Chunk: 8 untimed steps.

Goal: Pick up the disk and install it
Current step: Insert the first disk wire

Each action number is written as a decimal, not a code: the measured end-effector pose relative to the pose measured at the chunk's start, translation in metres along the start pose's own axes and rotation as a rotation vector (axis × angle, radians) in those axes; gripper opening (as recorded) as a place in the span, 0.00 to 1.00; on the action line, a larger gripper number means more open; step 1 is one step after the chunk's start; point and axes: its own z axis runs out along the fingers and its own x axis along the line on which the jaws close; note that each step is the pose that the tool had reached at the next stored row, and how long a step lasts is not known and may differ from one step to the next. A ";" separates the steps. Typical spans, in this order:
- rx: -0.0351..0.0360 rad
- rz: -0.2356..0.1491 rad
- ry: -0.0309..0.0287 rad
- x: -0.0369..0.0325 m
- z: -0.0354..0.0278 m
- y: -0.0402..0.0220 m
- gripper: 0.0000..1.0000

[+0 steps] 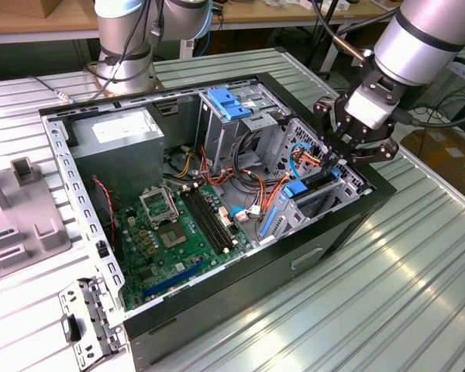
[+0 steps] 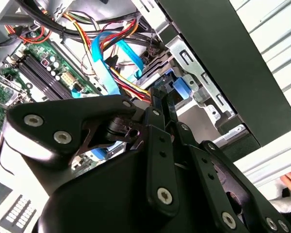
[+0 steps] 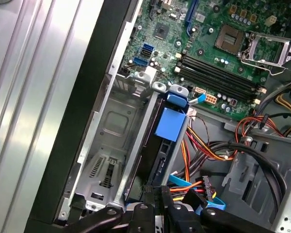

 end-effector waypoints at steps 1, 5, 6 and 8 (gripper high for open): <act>0.0007 0.010 0.0004 0.0000 0.0000 0.0001 0.17; 0.0027 0.038 0.0016 -0.0001 0.0001 0.0003 0.17; 0.0032 0.045 0.0020 -0.0001 0.0001 0.0004 0.17; 0.0046 0.065 0.0027 -0.0002 0.0001 0.0006 0.17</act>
